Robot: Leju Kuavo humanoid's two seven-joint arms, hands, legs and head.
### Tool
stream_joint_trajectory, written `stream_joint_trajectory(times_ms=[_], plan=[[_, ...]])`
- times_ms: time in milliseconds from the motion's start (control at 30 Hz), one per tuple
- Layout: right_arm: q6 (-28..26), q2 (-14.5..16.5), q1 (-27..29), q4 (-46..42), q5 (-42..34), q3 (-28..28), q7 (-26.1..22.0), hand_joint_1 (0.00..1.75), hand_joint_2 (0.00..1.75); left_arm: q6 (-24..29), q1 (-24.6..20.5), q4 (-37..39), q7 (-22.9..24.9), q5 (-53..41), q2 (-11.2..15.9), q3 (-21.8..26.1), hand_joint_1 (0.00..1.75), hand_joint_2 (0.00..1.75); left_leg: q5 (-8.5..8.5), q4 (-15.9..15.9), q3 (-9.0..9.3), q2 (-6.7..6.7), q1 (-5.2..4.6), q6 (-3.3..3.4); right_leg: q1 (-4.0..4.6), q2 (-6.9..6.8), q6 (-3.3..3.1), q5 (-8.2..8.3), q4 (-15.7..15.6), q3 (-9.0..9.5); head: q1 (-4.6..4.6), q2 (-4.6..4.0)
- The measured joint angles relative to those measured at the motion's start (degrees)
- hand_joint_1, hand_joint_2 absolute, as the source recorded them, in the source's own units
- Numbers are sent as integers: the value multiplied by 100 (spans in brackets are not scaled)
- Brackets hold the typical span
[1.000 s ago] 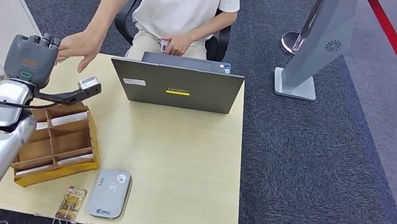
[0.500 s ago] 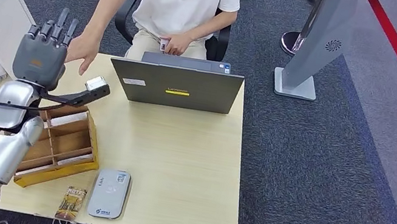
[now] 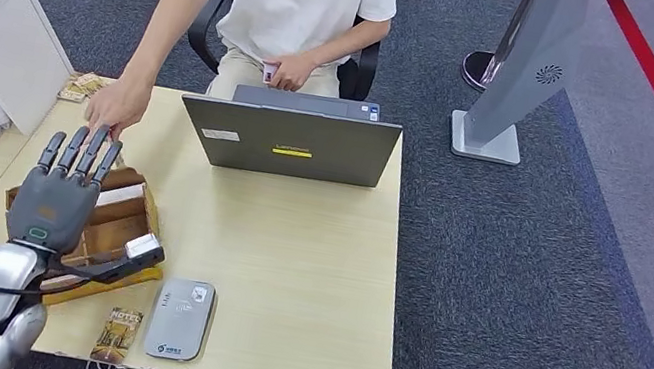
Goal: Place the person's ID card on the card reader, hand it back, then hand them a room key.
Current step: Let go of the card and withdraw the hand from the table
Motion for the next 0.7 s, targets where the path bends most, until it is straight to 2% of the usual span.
stream_joint_trajectory(times_ms=[133,300,467,567,700], plan=[[-64,3,32,13,-84,-40,-7,0,175,212,1073,-949,0,-177,68,382,0,175,-7,-1,0,1,0,-2,0,-2,-3,-5,-2,-5,-1,0],[-74,9,44,16,-161,-119,-147,0,175,398,1996,-1781,-39,-299,35,832,0,175,-7,-1,0,1,1,-2,0,-5,-1,-6,-2,-4,-2,0],[99,11,-33,13,-287,-249,-983,0,175,558,2441,-2602,-69,-323,-151,1294,0,175,-6,-1,4,-2,1,-2,1,-9,-2,-4,-2,4,-1,0],[119,11,-97,8,-329,-316,-1051,0,175,455,2671,-2970,-80,-178,-335,1622,0,175,-6,-1,13,-2,1,-2,1,-7,-2,-4,-2,13,-1,0],[120,11,-95,7,-374,-394,-1085,0,175,372,2997,-3136,-364,248,-755,2220,0,175,-6,-1,9,-8,1,-2,1,-14,-2,-5,-3,11,3,0]])
